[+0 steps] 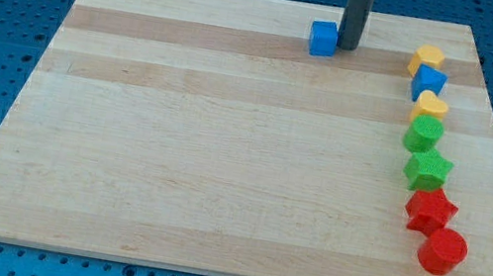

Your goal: Push the blue triangle below the blue cube

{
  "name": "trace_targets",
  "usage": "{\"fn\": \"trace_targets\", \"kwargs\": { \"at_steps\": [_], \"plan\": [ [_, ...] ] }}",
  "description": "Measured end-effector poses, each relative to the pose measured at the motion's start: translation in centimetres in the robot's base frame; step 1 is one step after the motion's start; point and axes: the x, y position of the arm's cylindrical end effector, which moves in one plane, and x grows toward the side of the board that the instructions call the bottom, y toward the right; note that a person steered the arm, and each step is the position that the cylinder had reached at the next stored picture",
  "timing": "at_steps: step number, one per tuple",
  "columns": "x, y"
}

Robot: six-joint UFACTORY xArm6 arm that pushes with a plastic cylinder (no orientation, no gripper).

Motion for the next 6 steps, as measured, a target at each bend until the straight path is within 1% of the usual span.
{"fn": "trace_targets", "kwargs": {
  "at_steps": [1, 2, 3, 4, 5, 6],
  "plan": [
    [-3.4, 2.9],
    [-3.9, 10.1],
    [-3.3, 19.1],
    [2.2, 19.2],
    [6.4, 18.2],
    [8.3, 15.4]
  ]
}}
